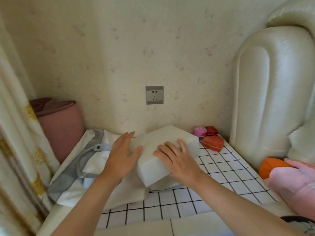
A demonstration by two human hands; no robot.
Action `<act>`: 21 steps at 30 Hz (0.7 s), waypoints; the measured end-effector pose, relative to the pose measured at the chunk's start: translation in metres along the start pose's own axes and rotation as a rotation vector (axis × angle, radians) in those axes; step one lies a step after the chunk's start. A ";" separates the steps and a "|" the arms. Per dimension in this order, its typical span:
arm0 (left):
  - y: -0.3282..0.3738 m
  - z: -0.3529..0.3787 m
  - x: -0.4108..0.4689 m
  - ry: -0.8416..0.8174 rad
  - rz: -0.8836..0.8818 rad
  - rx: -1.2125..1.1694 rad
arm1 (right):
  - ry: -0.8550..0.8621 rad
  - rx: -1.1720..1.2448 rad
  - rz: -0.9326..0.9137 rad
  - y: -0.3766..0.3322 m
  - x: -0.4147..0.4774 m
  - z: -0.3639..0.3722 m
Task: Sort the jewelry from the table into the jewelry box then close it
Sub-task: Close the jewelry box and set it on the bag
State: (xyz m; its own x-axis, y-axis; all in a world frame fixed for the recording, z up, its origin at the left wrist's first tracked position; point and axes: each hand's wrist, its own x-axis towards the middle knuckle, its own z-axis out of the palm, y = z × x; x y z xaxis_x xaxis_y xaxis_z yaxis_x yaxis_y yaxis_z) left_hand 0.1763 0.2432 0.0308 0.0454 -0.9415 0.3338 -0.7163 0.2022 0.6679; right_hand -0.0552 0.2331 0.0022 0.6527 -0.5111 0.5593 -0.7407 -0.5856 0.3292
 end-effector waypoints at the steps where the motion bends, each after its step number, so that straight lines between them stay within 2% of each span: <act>1: -0.006 -0.002 -0.002 -0.036 -0.012 0.082 | 0.001 0.005 -0.023 -0.006 0.002 0.010; 4: -0.021 -0.007 -0.004 -0.140 -0.070 0.217 | -0.049 0.055 -0.054 -0.018 0.006 0.031; 7: -0.032 -0.005 -0.007 -0.197 -0.116 0.218 | -0.090 0.120 -0.048 -0.020 0.006 0.037; 13: -0.029 0.001 -0.014 -0.197 -0.061 0.356 | -0.251 0.198 0.087 -0.022 -0.005 0.035; 17: -0.029 0.004 -0.017 -0.209 -0.049 0.392 | -0.306 0.243 0.091 -0.018 -0.013 0.028; 19: -0.027 0.004 -0.019 -0.210 -0.036 0.420 | -0.329 0.303 0.093 -0.014 -0.016 0.019; 21: -0.023 0.003 -0.018 -0.198 -0.018 0.436 | -0.323 0.434 0.177 -0.014 -0.017 0.010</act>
State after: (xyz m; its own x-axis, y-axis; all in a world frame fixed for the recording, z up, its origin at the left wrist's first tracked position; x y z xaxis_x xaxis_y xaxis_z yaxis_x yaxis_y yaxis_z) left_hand 0.1902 0.2551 0.0073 -0.0426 -0.9856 0.1638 -0.9438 0.0934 0.3170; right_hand -0.0546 0.2442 -0.0195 0.5909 -0.7513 0.2939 -0.7543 -0.6437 -0.1287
